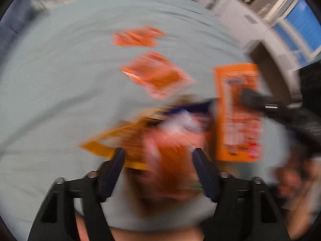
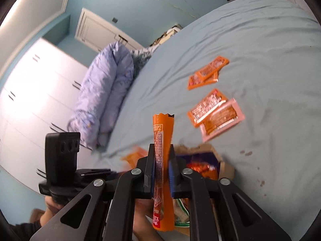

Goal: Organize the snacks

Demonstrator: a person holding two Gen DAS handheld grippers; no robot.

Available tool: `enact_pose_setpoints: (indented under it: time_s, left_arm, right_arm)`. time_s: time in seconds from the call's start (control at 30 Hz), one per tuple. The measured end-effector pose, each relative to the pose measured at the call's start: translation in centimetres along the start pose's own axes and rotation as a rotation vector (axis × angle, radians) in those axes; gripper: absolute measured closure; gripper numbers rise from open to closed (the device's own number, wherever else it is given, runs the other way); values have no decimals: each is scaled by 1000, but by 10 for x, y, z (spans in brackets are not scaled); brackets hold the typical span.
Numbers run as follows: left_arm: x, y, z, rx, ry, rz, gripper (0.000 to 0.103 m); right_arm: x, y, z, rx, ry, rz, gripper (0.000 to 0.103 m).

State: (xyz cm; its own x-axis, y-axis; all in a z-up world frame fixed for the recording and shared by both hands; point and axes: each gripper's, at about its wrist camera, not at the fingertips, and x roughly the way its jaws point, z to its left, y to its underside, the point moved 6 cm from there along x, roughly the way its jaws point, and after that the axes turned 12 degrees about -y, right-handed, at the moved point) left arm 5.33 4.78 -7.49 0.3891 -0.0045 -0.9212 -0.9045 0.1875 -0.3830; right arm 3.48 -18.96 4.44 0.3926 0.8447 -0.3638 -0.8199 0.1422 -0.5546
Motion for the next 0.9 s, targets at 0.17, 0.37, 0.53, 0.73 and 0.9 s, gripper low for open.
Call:
enact_pose_setpoints:
  time_s: [0.17, 0.37, 0.53, 0.73, 0.9]
  left_arm:
    - [-18, -19, 17, -30, -113, -159, 28]
    - [-23, -41, 43, -90, -246, -292, 20]
    - [-14, -58, 56, -105, -230, -292, 20]
    - [2, -102, 81, -127, -286, -309, 13]
    - [31, -127, 69, -43, -217, -275, 13]
  right_arm:
    - [9, 2, 3, -35, 48, 33, 92]
    - [15, -8, 18, -166, 253, 29, 58]
    - [7, -17, 5, -105, 313, -25, 41]
    - [8, -25, -24, 35, 387, -12, 40]
    - [7, -31, -46, 235, 302, -16, 40]
